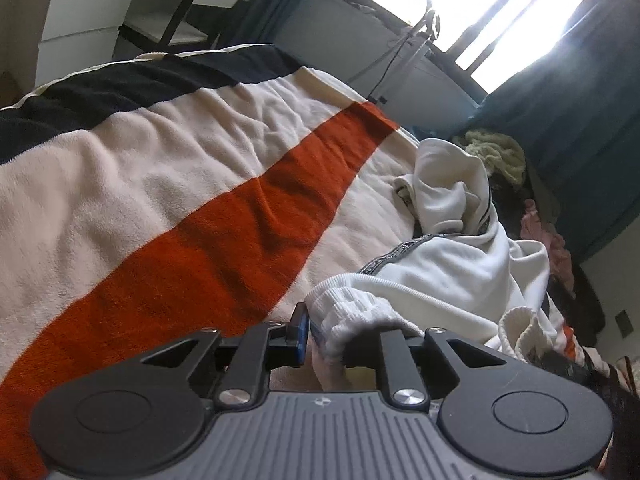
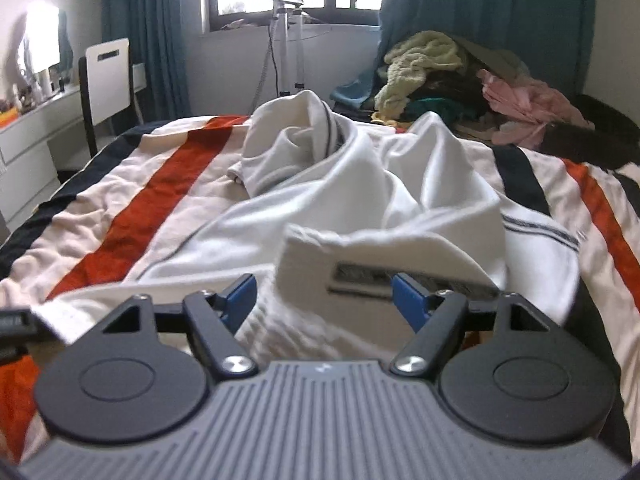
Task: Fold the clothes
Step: 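Grasp the other cuff with the right gripper while the left gripper holds its cuff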
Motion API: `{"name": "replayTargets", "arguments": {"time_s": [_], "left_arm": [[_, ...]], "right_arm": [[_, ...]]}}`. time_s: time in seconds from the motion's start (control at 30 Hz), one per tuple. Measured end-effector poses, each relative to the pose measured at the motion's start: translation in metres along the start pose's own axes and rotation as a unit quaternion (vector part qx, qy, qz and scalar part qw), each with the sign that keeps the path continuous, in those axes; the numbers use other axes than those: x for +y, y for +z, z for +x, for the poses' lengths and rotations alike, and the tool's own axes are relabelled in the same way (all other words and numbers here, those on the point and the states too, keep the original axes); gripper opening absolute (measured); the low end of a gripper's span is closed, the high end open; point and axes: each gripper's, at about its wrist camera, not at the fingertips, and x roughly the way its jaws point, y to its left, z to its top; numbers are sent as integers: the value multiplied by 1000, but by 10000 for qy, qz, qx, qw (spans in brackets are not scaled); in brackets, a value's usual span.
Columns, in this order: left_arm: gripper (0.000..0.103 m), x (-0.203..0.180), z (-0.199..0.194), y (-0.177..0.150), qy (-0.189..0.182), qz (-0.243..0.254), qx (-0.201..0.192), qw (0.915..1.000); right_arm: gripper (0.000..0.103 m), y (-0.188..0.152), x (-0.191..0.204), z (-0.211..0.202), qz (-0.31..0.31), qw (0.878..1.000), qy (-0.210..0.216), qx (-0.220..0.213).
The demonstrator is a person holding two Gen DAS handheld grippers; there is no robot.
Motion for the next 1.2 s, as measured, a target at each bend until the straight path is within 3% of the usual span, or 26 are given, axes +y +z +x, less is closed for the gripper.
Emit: {"name": "replayTargets", "arguments": {"time_s": [0.07, 0.2, 0.3, 0.33, 0.4, 0.43, 0.47, 0.5, 0.67, 0.87, 1.0, 1.2], "left_arm": [[18, 0, 1, -1, -6, -5, -1, 10000], [19, 1, 3, -3, -19, -7, -8, 10000], [19, -1, 6, -3, 5, 62, -18, 10000], [19, -2, 7, -4, 4, 74, -19, 10000], [19, -3, 8, -4, -4, 93, -25, 10000], [19, -3, 8, -4, -30, 100, -24, 9999], [19, -3, 7, -4, -65, 104, -21, 9999], [18, -4, 7, -5, -100, 109, -19, 9999], [23, -7, 5, -6, -256, 207, 9, 9995], [24, -10, -11, -9, -583, 325, 93, 9977], [23, -13, -22, -15, -687, 500, 289, 9960], [20, -14, -38, -26, -605, 869, 531, 9930]], "right_arm": [[75, 10, 8, 13, -107, 9999, -69, 45], [75, 18, 22, 48, -619, 9953, -700, 235], [65, 15, 24, 65, -925, 9905, -921, 441], [55, 15, 22, 63, -901, 9907, -919, 449], [48, 14, 15, 53, -808, 9916, -931, 394], [39, 15, 12, 46, -739, 9922, -945, 330], [15, 16, 9, 38, -684, 9923, -1012, 212], [10, 16, 4, 26, -614, 9924, -1068, 60], [9, 3, -27, -40, -154, 9906, -1250, -532], [9, -53, -63, -105, 566, 9886, -1175, -759], [9, -98, -80, -115, 1114, 9888, -921, -382], [12, -111, -101, -126, 1996, 9795, -240, -108]]}}
